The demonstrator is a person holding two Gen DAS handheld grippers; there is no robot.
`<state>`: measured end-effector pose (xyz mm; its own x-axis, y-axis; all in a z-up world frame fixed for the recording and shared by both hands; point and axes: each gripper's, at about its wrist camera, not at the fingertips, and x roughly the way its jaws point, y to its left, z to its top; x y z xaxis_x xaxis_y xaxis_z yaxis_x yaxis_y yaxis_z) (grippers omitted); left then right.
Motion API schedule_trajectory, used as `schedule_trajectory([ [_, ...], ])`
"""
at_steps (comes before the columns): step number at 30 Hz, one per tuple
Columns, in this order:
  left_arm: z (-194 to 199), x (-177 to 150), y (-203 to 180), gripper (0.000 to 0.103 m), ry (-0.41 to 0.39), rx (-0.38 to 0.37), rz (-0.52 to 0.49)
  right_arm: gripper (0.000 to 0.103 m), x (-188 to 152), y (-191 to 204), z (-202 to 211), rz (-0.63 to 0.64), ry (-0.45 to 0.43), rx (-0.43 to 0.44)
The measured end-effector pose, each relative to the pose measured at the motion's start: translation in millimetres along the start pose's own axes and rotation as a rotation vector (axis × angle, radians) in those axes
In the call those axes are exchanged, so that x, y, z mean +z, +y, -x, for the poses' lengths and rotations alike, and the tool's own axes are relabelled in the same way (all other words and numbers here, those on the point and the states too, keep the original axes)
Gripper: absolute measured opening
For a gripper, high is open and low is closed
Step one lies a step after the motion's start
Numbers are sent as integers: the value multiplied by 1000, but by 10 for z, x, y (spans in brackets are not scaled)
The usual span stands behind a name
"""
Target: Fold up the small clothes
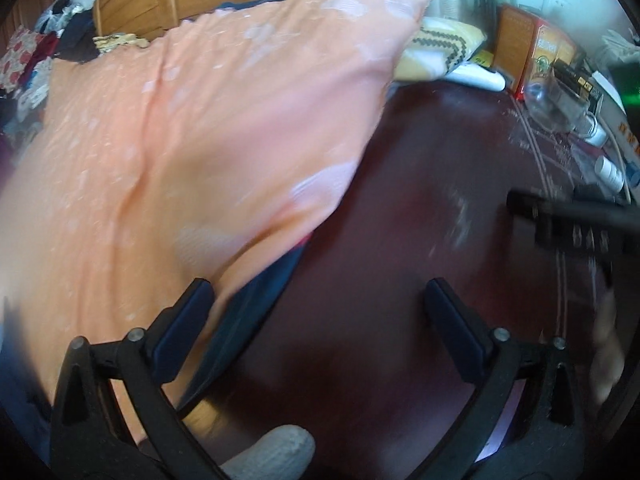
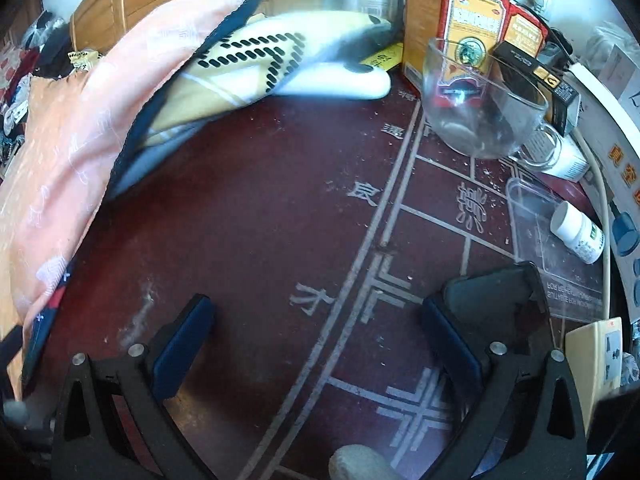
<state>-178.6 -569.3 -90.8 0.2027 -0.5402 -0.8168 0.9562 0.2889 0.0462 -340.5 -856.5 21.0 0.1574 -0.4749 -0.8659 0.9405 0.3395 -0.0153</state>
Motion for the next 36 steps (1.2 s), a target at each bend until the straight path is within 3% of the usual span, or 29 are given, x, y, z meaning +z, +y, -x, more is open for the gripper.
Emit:
schedule_trajectory([
  [5,-123,194,-368,103,-9,24,20,103,-101,16,51,-3,-8,7],
  [8,-131,193,-527,103,-17,45,16,103,-162,31,61,-9,-56,-13],
  [11,-142,149,-490,103,-10,7,43,103,-177,51,67,-10,-73,-16],
  [36,-125,137,-503,103,-10,5,37,103,-139,38,51,-12,-61,-14],
])
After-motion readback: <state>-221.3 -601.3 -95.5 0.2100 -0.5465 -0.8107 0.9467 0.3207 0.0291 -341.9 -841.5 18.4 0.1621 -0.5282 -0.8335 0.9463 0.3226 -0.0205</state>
